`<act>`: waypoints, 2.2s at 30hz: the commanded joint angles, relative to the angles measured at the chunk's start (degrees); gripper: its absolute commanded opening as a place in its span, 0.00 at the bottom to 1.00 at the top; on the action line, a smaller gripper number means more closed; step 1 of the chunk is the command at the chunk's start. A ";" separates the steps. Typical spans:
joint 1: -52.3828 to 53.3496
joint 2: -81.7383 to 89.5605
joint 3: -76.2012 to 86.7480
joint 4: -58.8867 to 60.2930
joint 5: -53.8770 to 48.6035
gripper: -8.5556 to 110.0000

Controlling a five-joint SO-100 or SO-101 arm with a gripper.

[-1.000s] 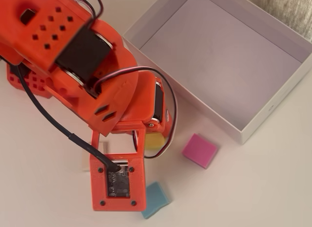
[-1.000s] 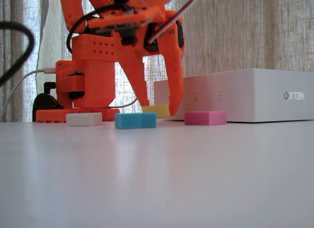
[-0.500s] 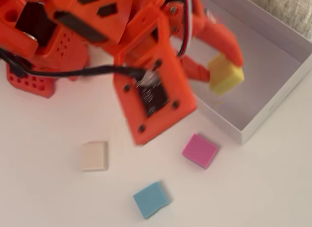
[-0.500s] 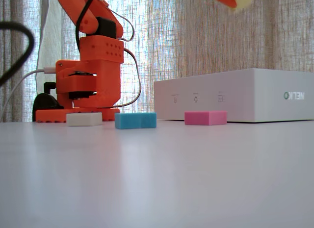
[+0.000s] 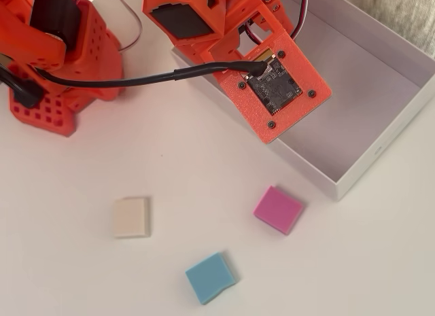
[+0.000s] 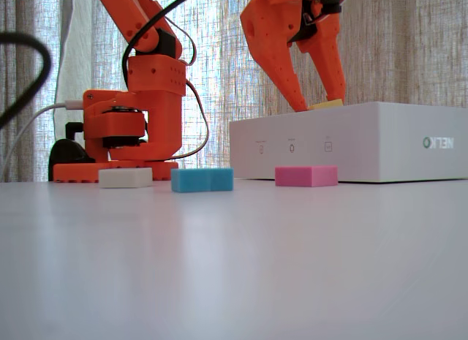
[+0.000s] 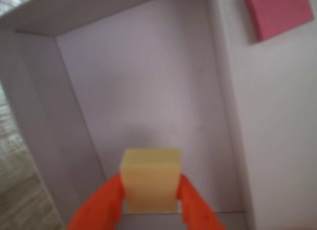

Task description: Grasp the yellow cuboid and put it in the bin.

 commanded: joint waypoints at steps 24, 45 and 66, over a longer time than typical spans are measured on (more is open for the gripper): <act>38.76 38.32 11.43 -26.02 20.83 0.36; 48.87 64.86 32.17 8.61 20.74 0.29; 48.08 64.86 36.47 7.65 18.19 0.00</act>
